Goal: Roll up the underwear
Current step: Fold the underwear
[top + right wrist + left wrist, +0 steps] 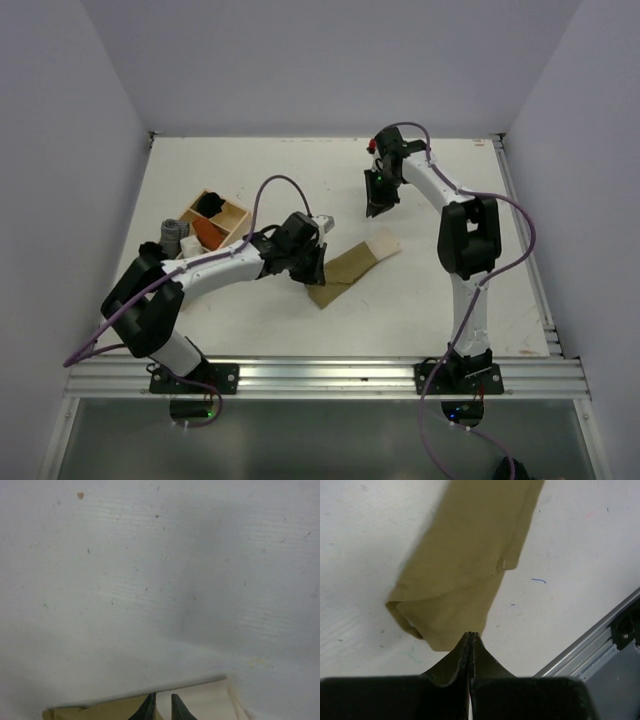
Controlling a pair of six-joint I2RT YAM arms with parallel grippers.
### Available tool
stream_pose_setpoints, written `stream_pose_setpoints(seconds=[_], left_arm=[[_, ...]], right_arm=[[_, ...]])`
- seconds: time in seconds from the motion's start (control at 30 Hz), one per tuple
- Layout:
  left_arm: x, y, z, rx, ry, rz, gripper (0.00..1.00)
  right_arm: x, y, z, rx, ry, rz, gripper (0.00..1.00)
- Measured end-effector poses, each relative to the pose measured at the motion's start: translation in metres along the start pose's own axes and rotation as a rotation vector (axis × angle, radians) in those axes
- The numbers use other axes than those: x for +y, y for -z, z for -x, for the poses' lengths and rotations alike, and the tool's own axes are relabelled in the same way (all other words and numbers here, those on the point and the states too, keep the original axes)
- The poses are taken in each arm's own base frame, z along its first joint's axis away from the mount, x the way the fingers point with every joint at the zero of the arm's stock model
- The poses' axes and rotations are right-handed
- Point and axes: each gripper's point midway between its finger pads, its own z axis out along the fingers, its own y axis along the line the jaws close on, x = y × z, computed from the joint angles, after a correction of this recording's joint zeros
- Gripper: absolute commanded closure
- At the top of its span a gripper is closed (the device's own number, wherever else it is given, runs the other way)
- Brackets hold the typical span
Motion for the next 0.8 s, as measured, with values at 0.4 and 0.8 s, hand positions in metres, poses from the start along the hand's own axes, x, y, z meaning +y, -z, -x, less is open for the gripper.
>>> stream_pose_setpoints(seconds=[0.4, 0.8], left_arm=[[0.005, -0.035, -0.058, 0.131, 0.034, 0.052, 1.0], [0.059, -0.049, 0.012, 0.004, 0.054, 0.231, 1.0]], right_arm=[[-0.018, -0.03, 0.03, -0.014, -0.032, -0.06, 0.78], [-0.04, -0.023, -0.008, 0.044, -0.07, -0.13, 0.78]])
